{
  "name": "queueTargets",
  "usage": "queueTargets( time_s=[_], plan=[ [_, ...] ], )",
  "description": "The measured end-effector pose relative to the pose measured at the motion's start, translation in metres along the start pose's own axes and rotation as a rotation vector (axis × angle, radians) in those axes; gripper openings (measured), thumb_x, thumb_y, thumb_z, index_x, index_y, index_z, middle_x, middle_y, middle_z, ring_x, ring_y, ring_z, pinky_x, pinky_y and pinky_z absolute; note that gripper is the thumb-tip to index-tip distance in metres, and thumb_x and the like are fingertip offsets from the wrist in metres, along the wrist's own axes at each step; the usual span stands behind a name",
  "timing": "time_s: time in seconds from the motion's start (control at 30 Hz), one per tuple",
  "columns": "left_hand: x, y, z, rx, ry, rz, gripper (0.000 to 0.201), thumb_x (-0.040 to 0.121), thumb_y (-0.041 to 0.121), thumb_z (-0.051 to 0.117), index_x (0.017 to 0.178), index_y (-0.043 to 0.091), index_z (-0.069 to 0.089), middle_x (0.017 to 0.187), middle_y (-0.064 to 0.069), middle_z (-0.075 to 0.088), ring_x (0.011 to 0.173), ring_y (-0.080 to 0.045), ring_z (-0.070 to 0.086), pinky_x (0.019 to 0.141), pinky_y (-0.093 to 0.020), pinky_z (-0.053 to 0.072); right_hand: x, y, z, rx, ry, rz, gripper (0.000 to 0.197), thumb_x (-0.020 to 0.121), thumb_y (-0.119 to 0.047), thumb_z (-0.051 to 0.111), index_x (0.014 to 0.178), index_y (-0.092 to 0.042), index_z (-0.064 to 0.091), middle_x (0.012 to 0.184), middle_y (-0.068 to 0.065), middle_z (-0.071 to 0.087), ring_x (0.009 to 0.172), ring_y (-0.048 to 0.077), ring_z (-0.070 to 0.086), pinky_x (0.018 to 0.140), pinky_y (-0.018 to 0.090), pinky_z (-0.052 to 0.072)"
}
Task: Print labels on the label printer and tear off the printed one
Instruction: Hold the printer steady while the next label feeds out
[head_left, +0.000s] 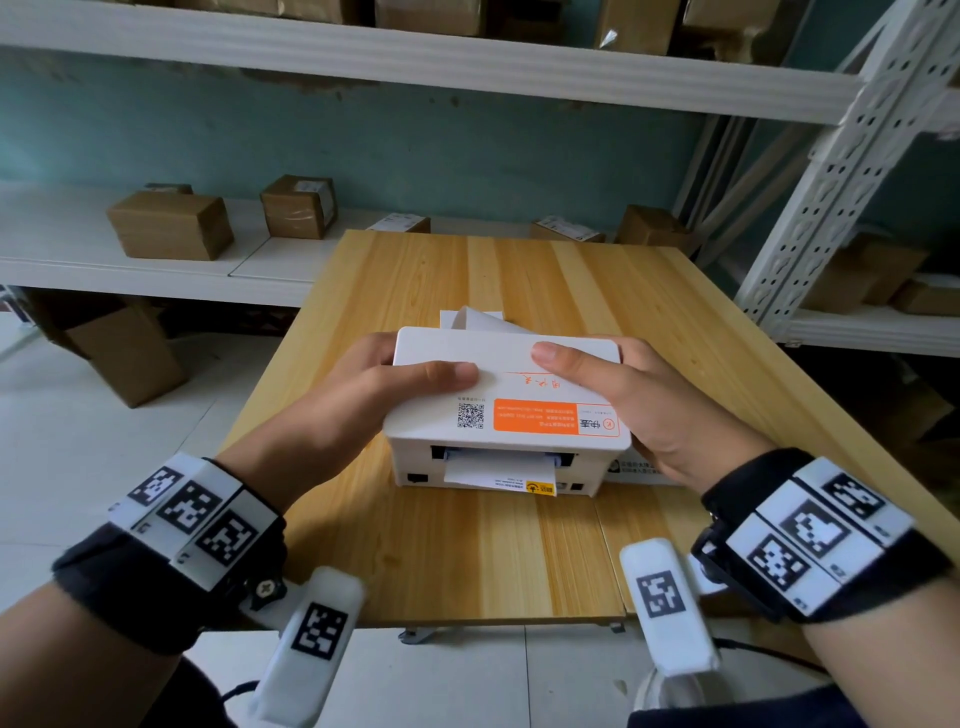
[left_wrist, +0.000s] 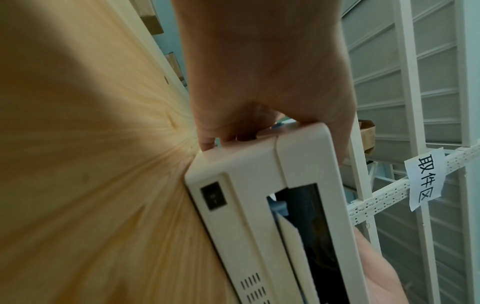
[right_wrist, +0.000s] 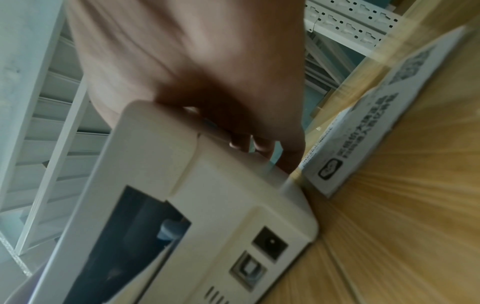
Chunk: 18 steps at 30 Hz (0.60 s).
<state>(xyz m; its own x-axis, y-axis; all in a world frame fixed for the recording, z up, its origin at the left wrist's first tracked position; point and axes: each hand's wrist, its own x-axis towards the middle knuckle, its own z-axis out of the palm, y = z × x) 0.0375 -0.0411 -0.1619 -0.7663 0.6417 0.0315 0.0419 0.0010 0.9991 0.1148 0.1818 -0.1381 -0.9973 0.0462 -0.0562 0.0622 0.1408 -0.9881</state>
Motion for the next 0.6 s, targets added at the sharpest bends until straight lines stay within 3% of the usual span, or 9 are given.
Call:
queueTargets(
  time_s=[0.3,0.6],
  plan=[
    [0.0000,0.0003,0.0007,-0.022,0.000,-0.005,0.032,0.084,0.024,0.068,0.107,0.003,0.074,0.105,-0.015,0.080,0.088,-0.026,0.077,0.072,-0.025,0.060,0.0006,0.0002,0.0006,0.000,0.008,-0.001,0.026,0.091,-0.032,0.068,0.102,-0.010,0.075,0.093,0.007,0.080,0.080,0.016,0.076,0.067,0.021,0.055],
    [0.0001,0.0004,0.0011,-0.017,0.001,0.002,0.033,0.084,0.024,0.067,0.109,0.004,0.074,0.107,-0.015,0.080,0.090,-0.026,0.077,0.075,-0.028,0.059,0.0005,-0.0006,0.0005,0.020,-0.004,0.012,0.024,0.091,-0.031,0.067,0.102,-0.011,0.075,0.093,0.006,0.080,0.081,0.017,0.076,0.067,0.021,0.054]
  ],
)
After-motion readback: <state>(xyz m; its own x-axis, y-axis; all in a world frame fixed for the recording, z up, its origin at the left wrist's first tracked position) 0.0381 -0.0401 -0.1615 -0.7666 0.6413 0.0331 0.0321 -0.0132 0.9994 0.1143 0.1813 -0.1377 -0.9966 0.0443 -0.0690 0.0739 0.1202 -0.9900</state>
